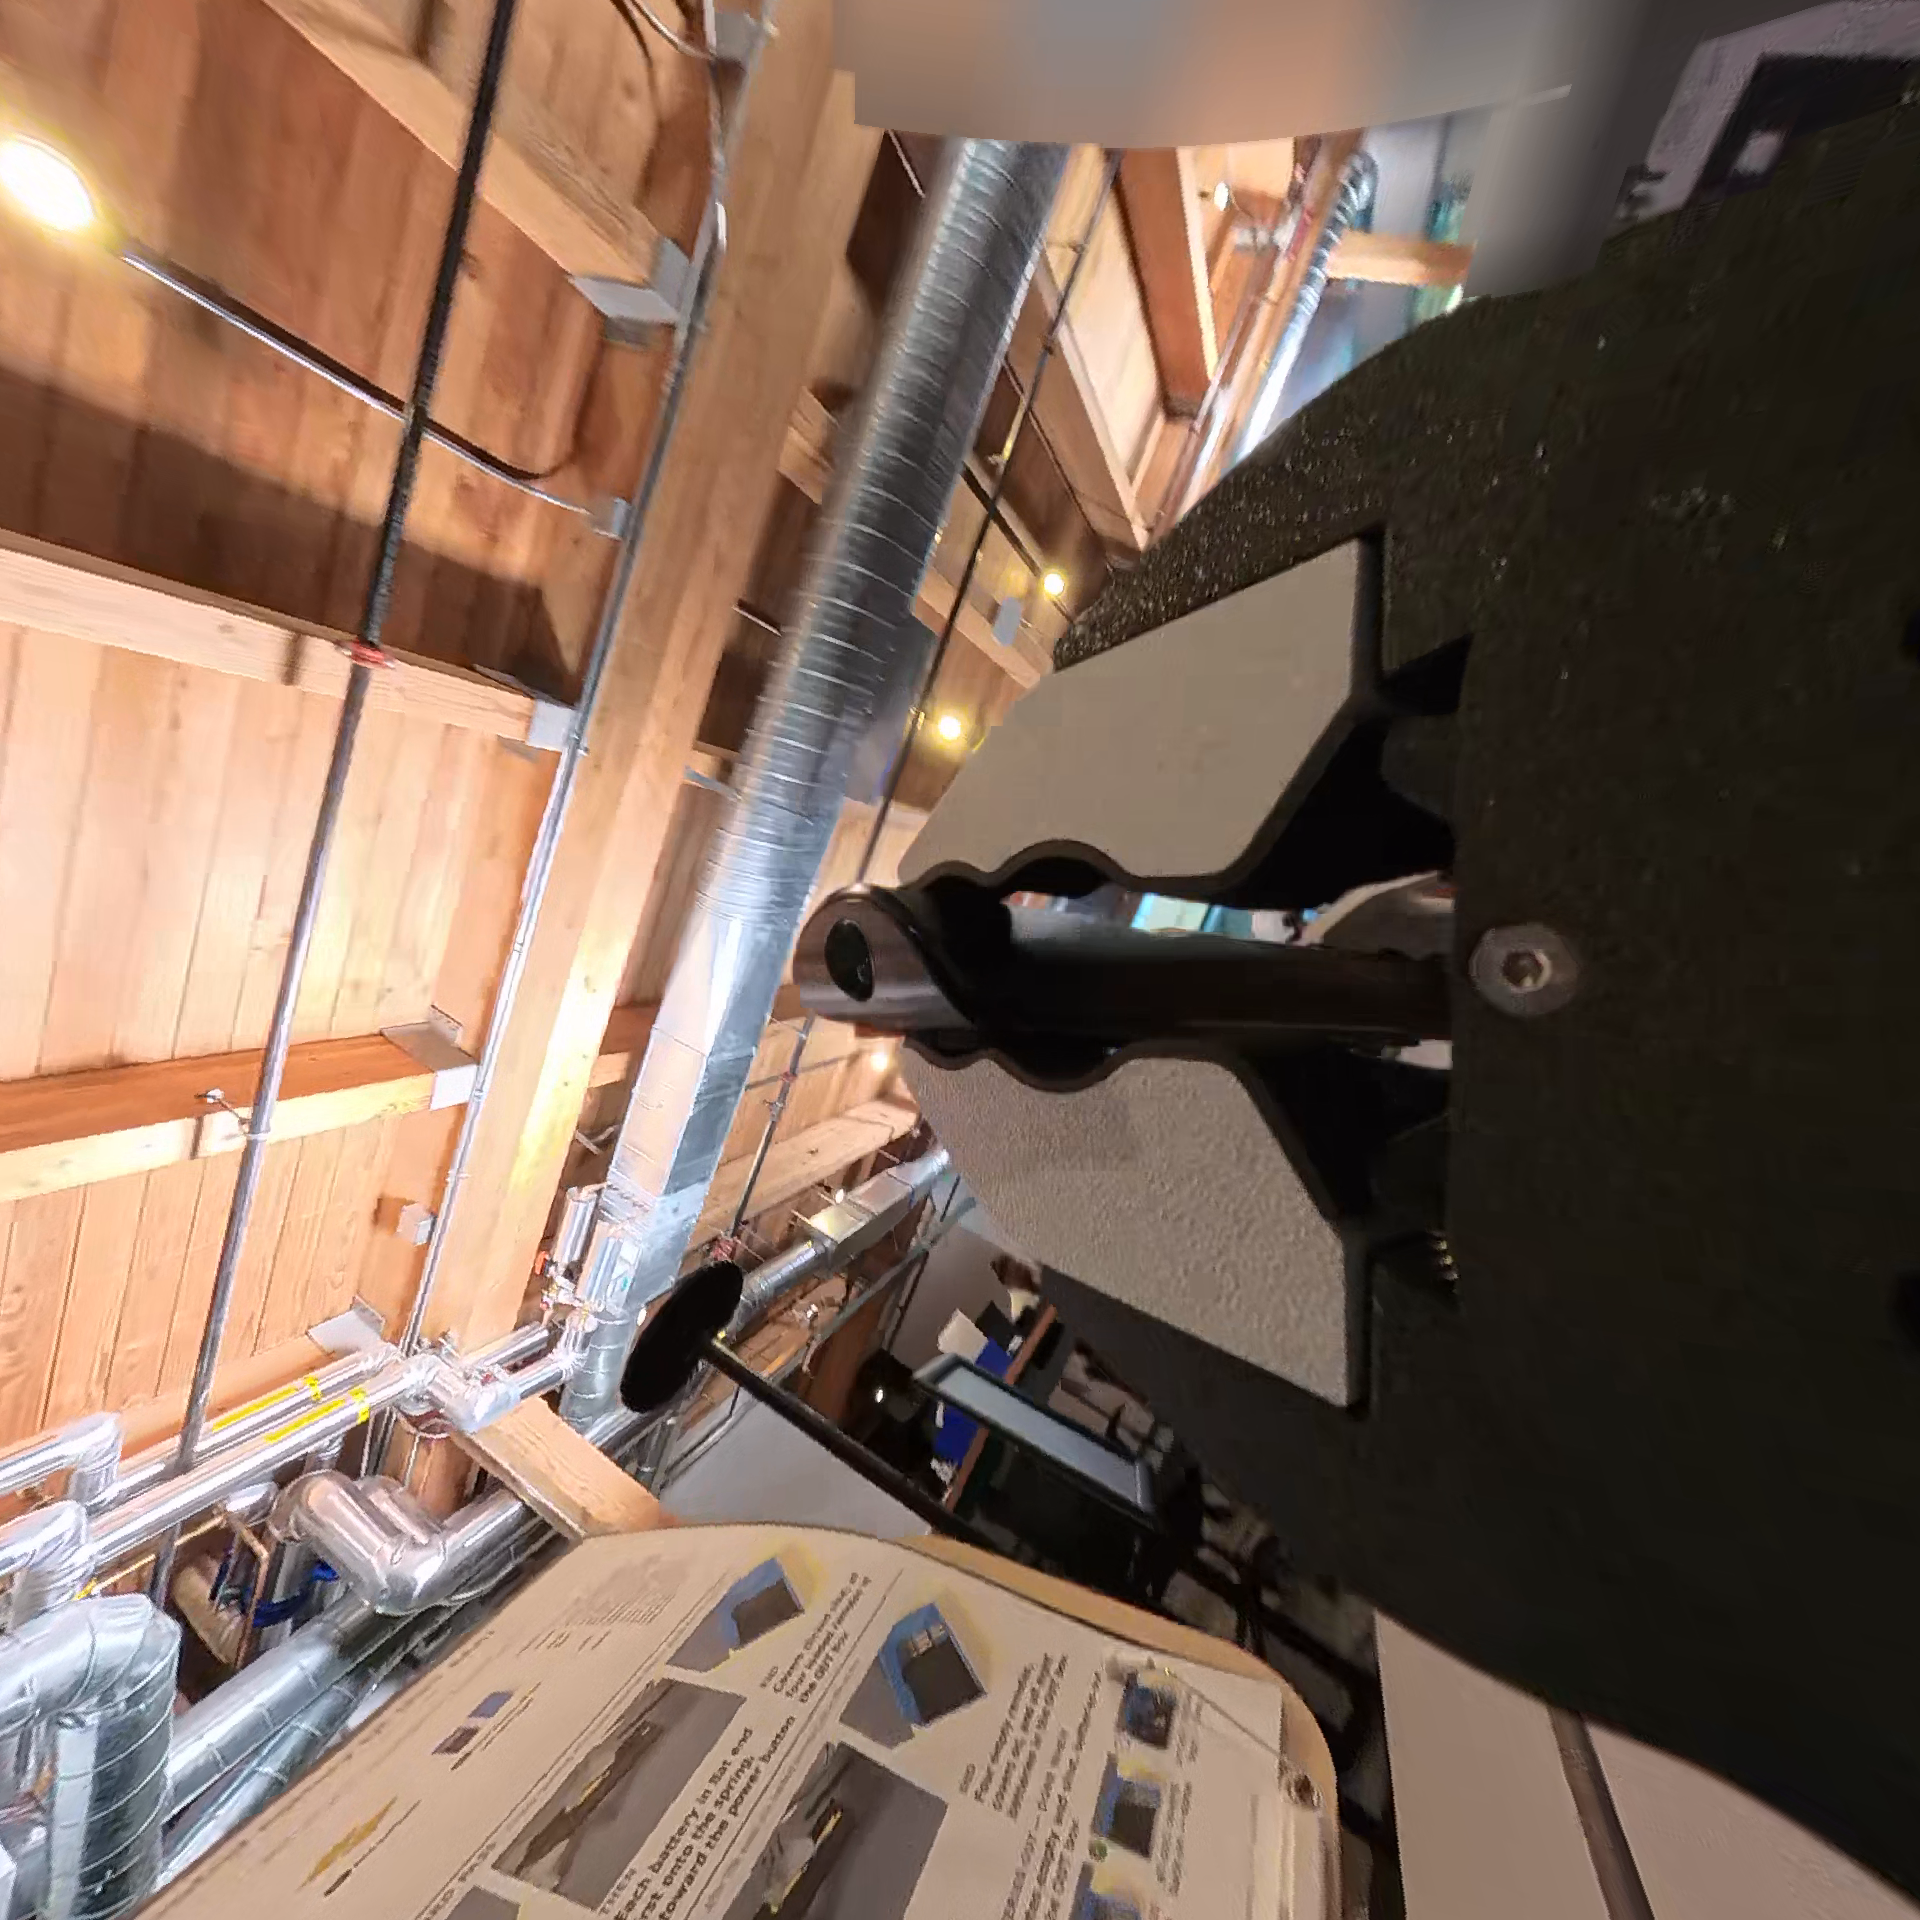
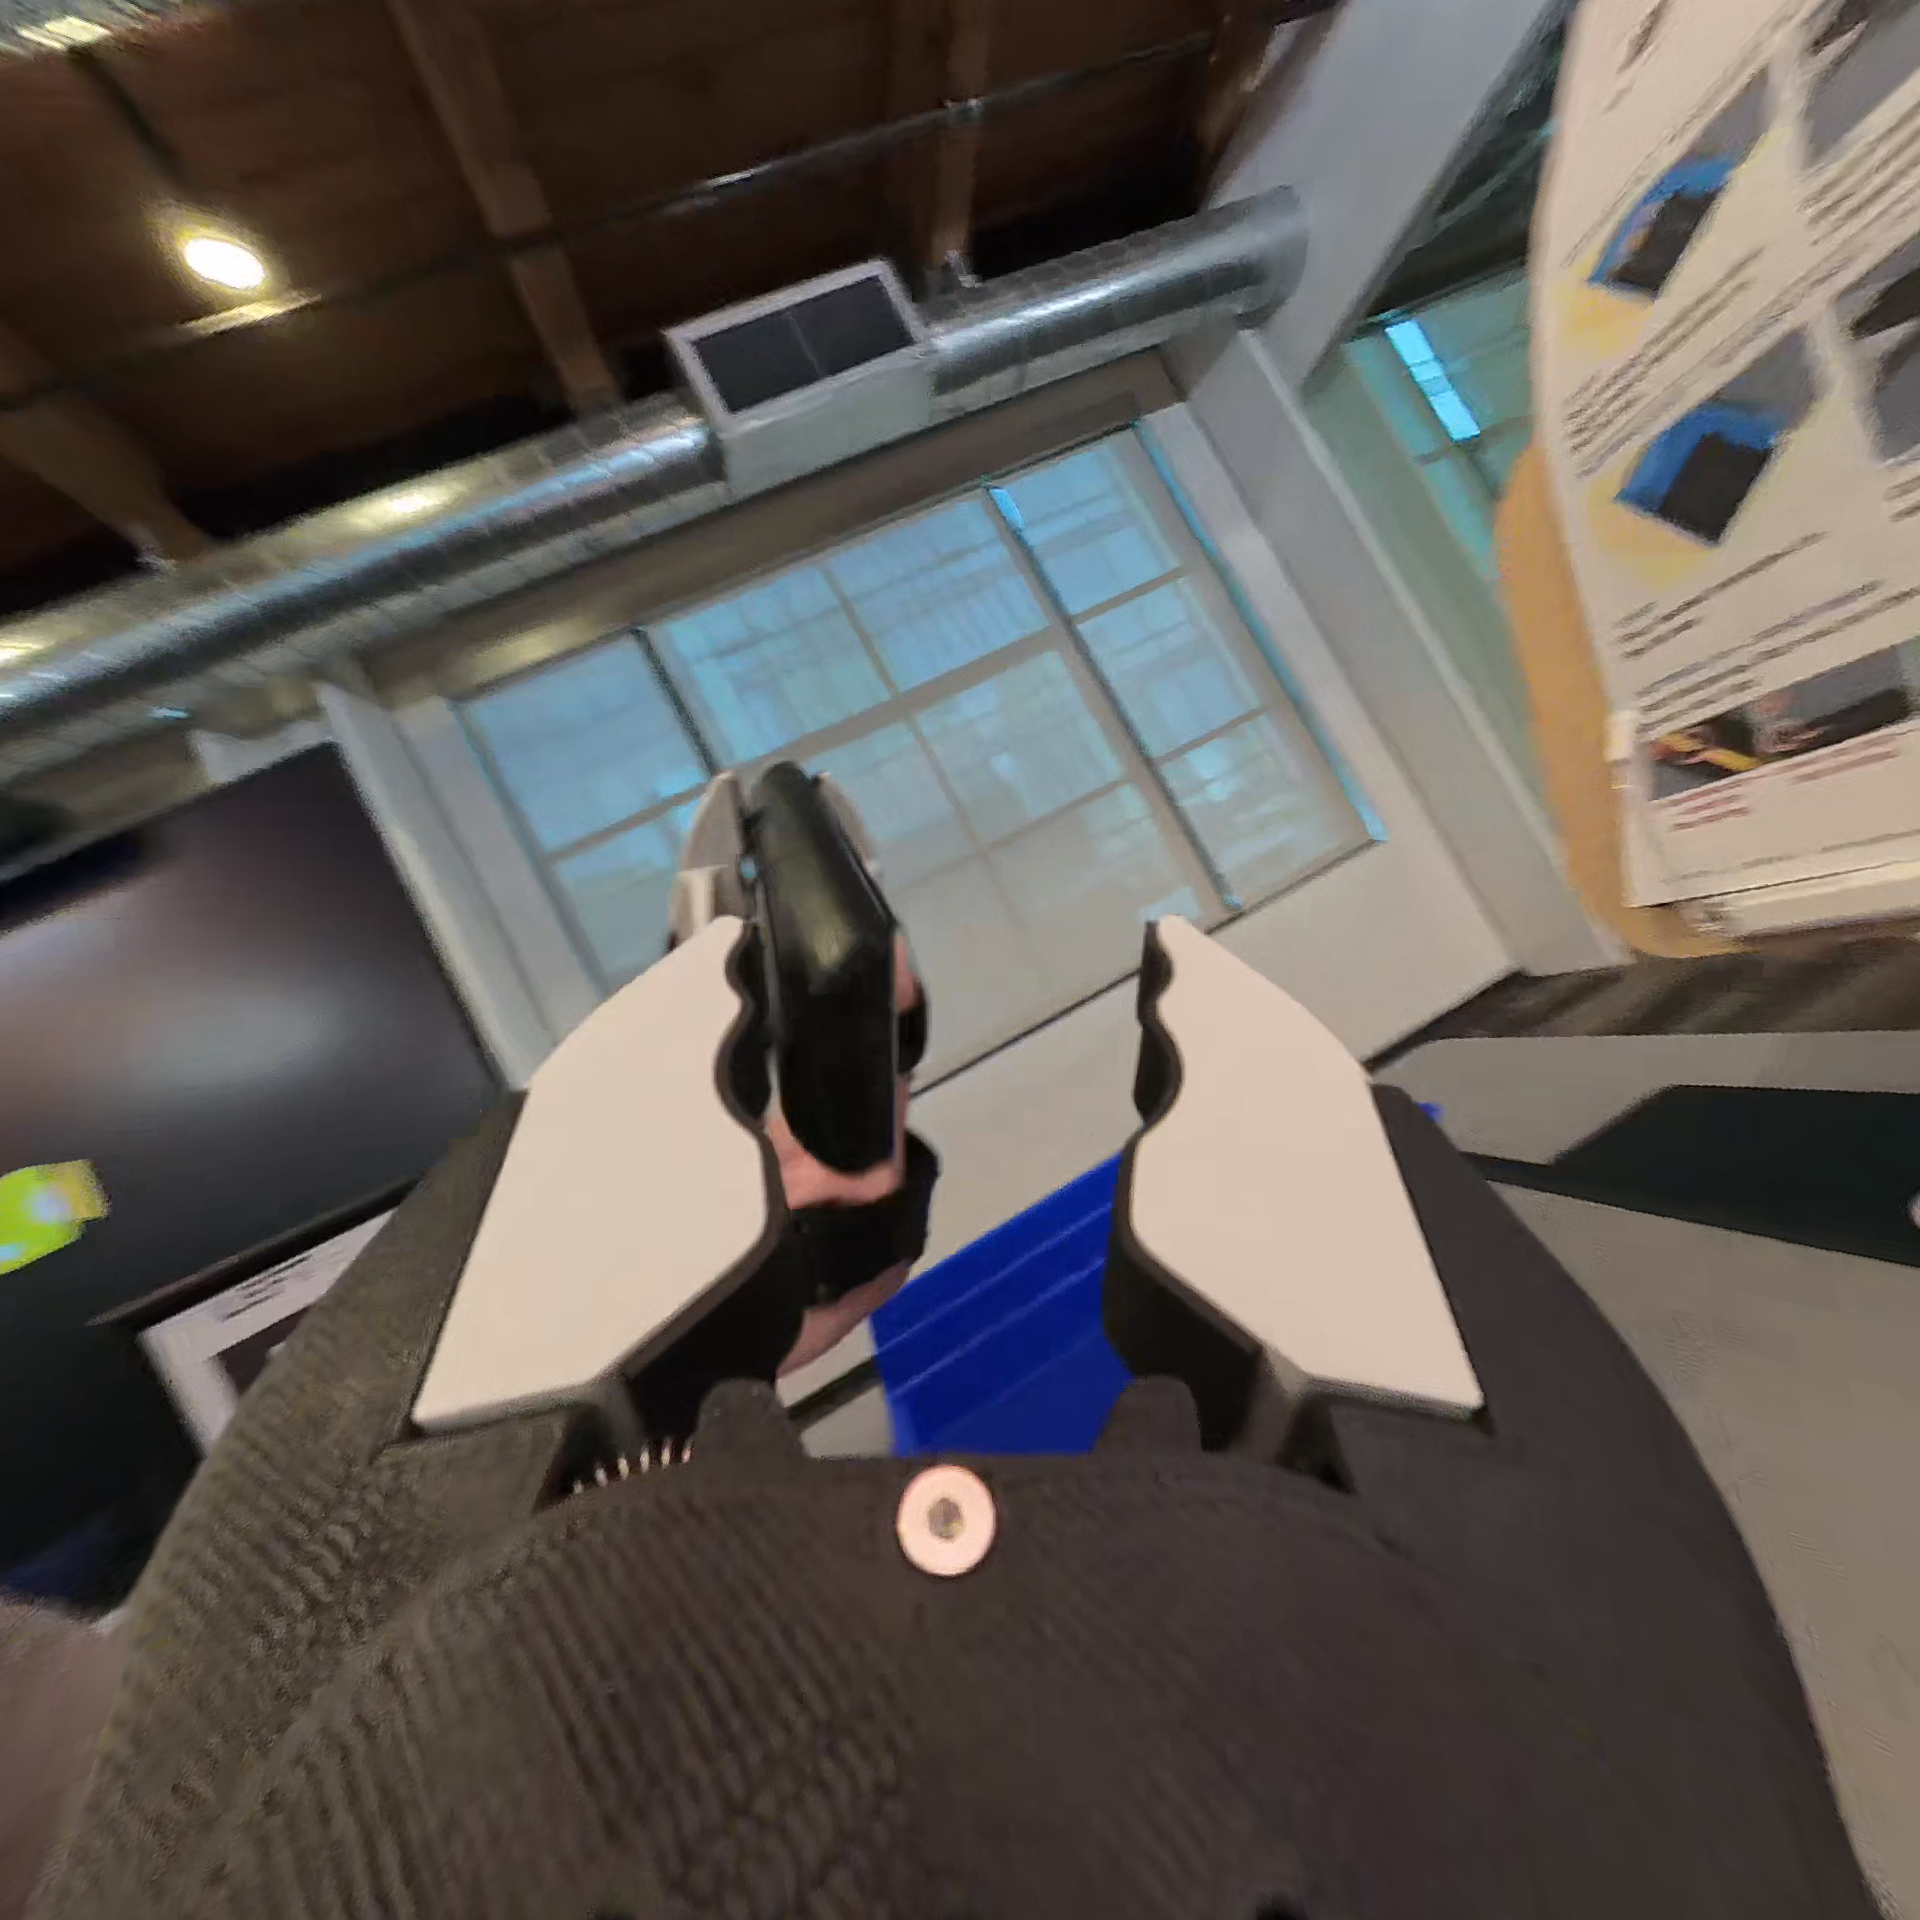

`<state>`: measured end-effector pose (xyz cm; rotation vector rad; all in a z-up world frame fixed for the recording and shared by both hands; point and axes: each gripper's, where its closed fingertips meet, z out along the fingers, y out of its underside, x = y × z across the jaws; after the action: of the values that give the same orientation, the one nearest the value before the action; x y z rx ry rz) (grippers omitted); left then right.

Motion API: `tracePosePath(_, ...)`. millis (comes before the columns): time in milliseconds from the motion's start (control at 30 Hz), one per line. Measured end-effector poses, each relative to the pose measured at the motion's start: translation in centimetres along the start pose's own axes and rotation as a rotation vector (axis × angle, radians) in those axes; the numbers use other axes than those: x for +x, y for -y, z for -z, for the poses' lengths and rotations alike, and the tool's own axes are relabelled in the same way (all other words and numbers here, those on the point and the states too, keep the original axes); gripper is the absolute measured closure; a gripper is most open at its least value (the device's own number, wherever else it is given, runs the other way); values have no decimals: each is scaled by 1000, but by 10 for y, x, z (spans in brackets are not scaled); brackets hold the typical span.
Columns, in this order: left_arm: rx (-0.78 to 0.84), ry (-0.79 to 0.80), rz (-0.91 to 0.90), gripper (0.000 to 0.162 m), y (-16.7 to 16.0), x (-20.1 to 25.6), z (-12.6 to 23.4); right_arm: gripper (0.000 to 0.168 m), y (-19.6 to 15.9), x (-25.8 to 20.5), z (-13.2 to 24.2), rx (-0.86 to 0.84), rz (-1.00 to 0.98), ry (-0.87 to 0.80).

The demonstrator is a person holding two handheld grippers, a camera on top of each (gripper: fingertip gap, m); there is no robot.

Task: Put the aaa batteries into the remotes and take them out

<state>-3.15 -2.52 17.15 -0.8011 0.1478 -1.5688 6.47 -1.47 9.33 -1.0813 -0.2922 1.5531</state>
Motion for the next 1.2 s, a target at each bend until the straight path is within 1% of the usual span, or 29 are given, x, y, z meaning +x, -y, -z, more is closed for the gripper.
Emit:
tracePosePath(33, 10, -5, 22, 137, 5, -1, 1, 93, -5, 0, 1, -8, -19, 31)
tracePosePath(67, 25, -14, 26, 139, 9, -1, 3, 84, -10, 0, 2, -19, -25, 54)
tracePosePath(133, 8, -43, 31, 139, 11, 3, 2, 81, -18, -2, 1, -45, -22, 103)
tracePosePath(267, -12, -68, -1, 139, 5, 10, -1, 84, -16, -13, -9, -60, 39, 139)
tracePosePath(300, -23, -60, -14, 139, 3, 9, -2, 88, -15, -17, -11, -69, 60, 157)
tracePosePath(333, -31, -51, -38, 138, 0, 9, -3, 98, -13, -20, -13, -76, 78, 166)
tracePosePath(367, -40, -45, -69, 138, -4, 9, -4, 114, -12, -22, -14, -84, 91, 173)
tracePosePath(400, -46, -25, -96, 138, -7, 6, -4, 138, -10, -23, -14, -93, 89, 188)
tracePosePath(467, -50, -11, -98, 138, -8, 3, -5, 142, -8, -21, -13, -123, 49, 208)
tracePosePath(567, -125, 6, -136, 137, -13, -1, -6, 143, -2, -17, -10, -170, -43, 232)
tracePosePath(600, -138, 8, -152, 133, -12, 0, -7, 144, 0, -15, -8, -184, -62, 236)
tracePosePath(700, -157, 18, -161, 112, -4, 0, -8, 144, 3, -10, -4, -246, -130, 240)
tracePosePath(767, -230, 12, -180, 108, -12, 0, -10, 144, 6, -10, -2, -254, -190, 265)
tracePosePath(833, -324, -6, -160, 105, -27, 0, -12, 144, 14, -16, 1, -226, -176, 321)
tracePosePath(867, -352, -19, -132, 109, -32, 2, -12, 144, 16, -16, 2, -226, -151, 323)
tracePosePath(1000, -420, -15, -92, 134, -41, -1, -9, 144, 18, -9, 9, -283, -138, 271)
tracePosePath(1100, -543, 27, -139, 135, -51, -7, -4, 144, 18, -4, 15, -320, -146, 253)
tracePosePath(1200, -626, 62, -139, 135, -58, -8, -1, 144, 18, -2, 21, -356, -183, 246)
